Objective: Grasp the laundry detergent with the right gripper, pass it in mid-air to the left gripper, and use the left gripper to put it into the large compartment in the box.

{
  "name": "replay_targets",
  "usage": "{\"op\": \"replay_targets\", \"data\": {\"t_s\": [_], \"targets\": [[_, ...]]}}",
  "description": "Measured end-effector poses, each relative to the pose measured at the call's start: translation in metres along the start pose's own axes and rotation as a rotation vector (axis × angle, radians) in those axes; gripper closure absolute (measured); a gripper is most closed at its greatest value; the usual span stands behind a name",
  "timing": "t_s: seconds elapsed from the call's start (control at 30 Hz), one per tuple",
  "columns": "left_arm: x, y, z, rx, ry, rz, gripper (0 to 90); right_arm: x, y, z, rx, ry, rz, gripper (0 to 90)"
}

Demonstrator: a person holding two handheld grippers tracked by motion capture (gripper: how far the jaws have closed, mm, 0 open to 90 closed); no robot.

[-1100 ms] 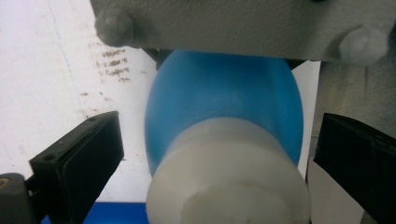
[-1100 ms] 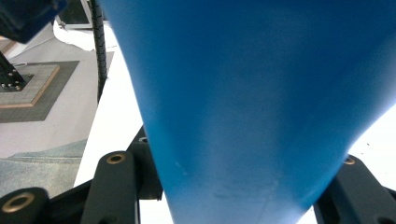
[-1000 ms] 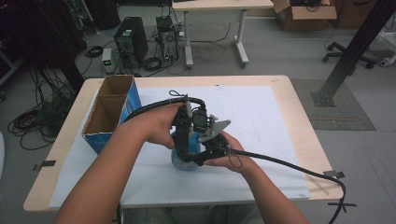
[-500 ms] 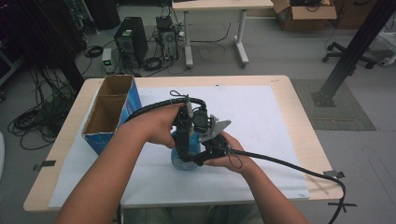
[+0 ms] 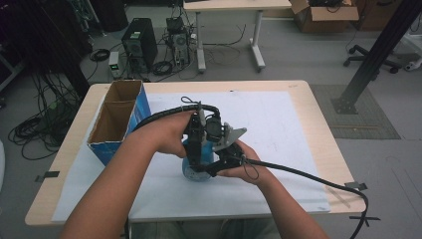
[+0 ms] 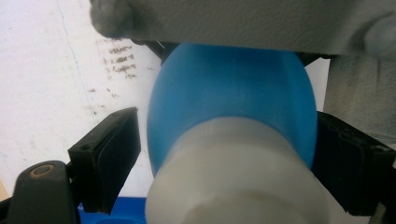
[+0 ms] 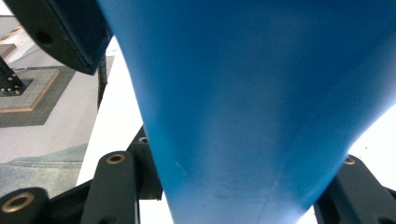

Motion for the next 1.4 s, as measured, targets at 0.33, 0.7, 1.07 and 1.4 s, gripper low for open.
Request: {"op": "replay_targets", "data": {"t_s": [0.33,0.7,1.07,1.4], "targets": [[-0.0007,-0.0003,-0.0011,-0.01,0.009,0.002,17.1,0.0012,0.0009,0.0003,0.004,0.009,-0.003,45.1],[-0.0005,-0.0018,-0.0033,-0.023,0.023,0.02,26.7,0.0008,0.0024,0.0004,0.003,0.007,-0.005,45.0],[-0.0015,-0.0022,-0.0026,-0.017,0.04,0.016,36.6,0.0008,0.0015,-0.0011,0.007,-0.008,-0.001,45.1],[-0.0003,-0.0035,-0.0043,-0.007,0.059,0.012,38.2,0.0017,0.0019,-0.0008,0.028,0.006,0.008,45.1]]}}
Point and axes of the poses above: each handheld gripper's, and its own axes: x roughly backward along the jaws, z roughly out of its underside, y roughly to its left, the point moved 5 cm from there along -x, roughly forward along the jaws, and after that the axes turned 12 degrees about -z, right-handed, at the moved point
